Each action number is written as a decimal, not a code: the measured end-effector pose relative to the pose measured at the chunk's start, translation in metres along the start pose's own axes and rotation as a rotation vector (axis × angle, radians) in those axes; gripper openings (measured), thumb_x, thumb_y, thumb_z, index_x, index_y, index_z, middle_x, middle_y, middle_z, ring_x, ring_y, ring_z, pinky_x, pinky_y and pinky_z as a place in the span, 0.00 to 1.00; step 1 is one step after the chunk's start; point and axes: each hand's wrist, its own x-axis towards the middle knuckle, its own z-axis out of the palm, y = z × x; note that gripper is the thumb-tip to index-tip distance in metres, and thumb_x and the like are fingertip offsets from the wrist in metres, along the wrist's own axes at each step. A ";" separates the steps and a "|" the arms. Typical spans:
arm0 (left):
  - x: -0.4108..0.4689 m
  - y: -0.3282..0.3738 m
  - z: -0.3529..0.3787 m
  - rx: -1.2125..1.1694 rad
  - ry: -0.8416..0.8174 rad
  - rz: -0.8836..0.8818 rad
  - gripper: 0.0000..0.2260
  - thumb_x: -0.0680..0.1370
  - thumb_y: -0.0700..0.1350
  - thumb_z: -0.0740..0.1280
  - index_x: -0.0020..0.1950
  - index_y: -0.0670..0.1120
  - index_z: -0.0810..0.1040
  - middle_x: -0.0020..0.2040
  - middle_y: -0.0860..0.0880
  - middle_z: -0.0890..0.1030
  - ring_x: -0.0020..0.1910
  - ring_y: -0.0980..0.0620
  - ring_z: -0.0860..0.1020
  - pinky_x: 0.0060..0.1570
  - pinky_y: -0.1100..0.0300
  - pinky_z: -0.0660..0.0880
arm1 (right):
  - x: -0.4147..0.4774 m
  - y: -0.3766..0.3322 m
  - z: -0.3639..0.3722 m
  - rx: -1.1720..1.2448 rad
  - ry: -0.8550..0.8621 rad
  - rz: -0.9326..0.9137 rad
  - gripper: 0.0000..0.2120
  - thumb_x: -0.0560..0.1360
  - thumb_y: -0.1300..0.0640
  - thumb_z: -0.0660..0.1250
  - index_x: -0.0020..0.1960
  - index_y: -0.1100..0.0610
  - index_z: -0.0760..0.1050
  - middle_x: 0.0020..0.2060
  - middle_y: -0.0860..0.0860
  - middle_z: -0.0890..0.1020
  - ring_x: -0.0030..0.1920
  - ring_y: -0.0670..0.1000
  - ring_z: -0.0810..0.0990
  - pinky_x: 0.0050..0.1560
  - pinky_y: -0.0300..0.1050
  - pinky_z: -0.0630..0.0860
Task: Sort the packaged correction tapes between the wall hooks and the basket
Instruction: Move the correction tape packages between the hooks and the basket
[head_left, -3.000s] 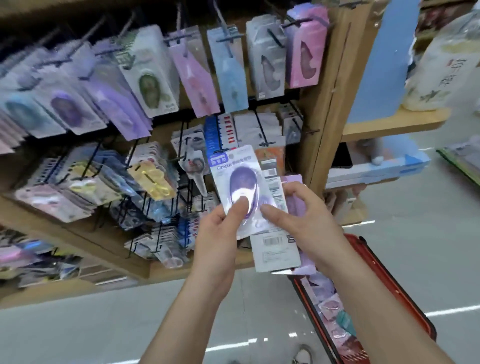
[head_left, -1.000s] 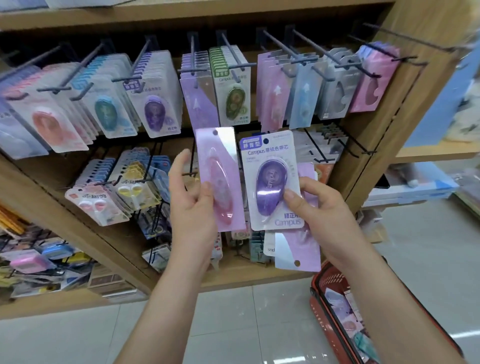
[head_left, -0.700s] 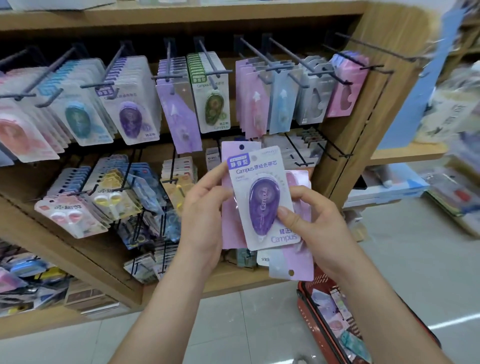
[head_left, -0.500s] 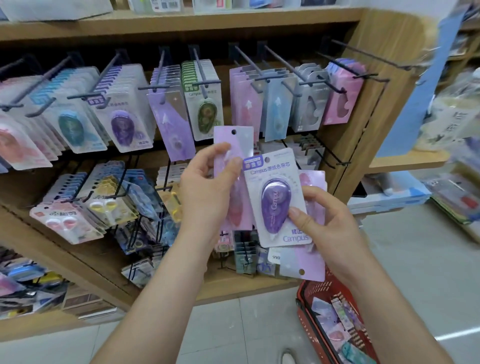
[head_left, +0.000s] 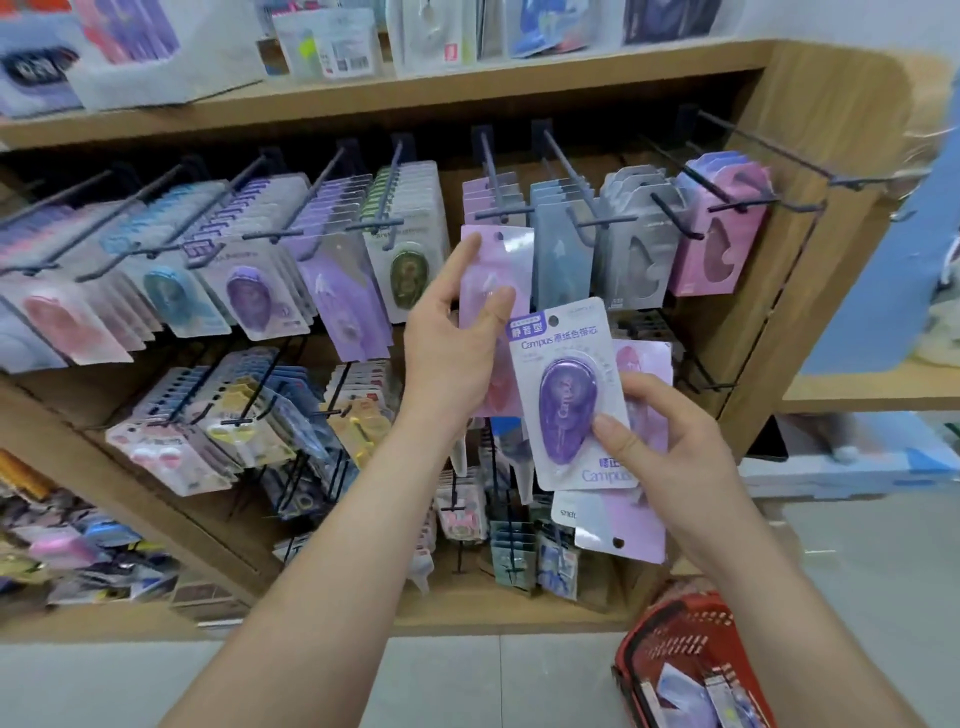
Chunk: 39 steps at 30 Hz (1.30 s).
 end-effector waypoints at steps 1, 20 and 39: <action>0.002 -0.002 0.002 0.017 0.010 -0.008 0.23 0.77 0.45 0.71 0.71 0.57 0.73 0.70 0.54 0.75 0.70 0.52 0.72 0.70 0.48 0.69 | 0.002 0.000 -0.001 0.011 -0.013 0.002 0.11 0.76 0.64 0.69 0.53 0.49 0.79 0.47 0.40 0.84 0.50 0.44 0.82 0.51 0.38 0.79; 0.031 -0.041 0.016 0.292 0.110 -0.002 0.25 0.76 0.47 0.73 0.70 0.62 0.72 0.33 0.53 0.69 0.31 0.58 0.66 0.35 0.67 0.67 | 0.030 0.018 -0.017 0.132 0.000 0.083 0.09 0.75 0.55 0.70 0.50 0.42 0.81 0.51 0.42 0.84 0.54 0.53 0.83 0.43 0.42 0.82; -0.052 -0.022 0.013 -0.267 0.071 -0.311 0.14 0.77 0.40 0.70 0.62 0.45 0.74 0.54 0.46 0.84 0.50 0.47 0.83 0.49 0.47 0.79 | 0.033 0.010 -0.005 -0.012 -0.119 0.006 0.20 0.81 0.62 0.63 0.63 0.37 0.73 0.59 0.23 0.73 0.62 0.27 0.70 0.58 0.25 0.68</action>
